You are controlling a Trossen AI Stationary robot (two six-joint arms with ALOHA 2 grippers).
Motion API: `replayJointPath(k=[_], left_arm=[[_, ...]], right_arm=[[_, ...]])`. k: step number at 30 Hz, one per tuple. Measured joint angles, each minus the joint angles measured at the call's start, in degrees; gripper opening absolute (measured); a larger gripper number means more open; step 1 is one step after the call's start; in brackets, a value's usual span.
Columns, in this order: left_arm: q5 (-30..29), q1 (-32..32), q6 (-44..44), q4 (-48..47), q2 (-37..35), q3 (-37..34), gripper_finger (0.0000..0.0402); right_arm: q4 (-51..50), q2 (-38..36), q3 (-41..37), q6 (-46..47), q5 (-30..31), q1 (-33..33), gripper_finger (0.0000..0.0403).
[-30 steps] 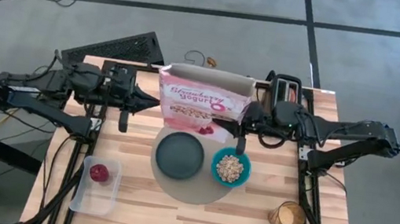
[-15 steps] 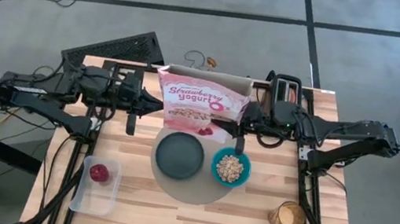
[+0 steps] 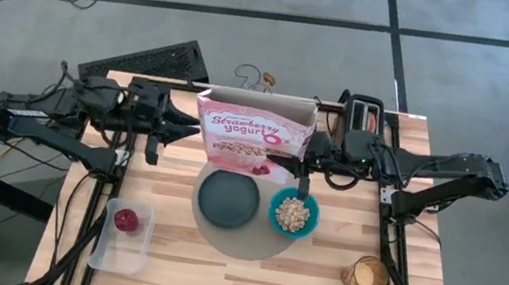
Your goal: Arrange a breakfast setting
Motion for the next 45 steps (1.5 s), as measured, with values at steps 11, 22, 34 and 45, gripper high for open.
replayJointPath(k=[11,22,34,45], left_arm=[[0.4,0.0,-1.2,1.6,1.1,0.0,0.0352],[-0.1,0.0,1.4,9.9,6.0,0.0,0.0380],[-1.2,0.0,1.1,13.8,10.3,0.0,0.0210],[0.4,0.0,3.5,14.1,10.4,0.0,0.0009]], right_arm=[[0.0,0.0,0.0,-0.1,0.0,-0.2,0.0113],[-0.2,0.0,0.0,0.0,0.1,-0.1,0.0113],[0.3,0.7,0.0,0.0,0.1,0.0,0.0113],[0.6,0.7,0.0,4.3,0.1,-0.1,0.0141]])
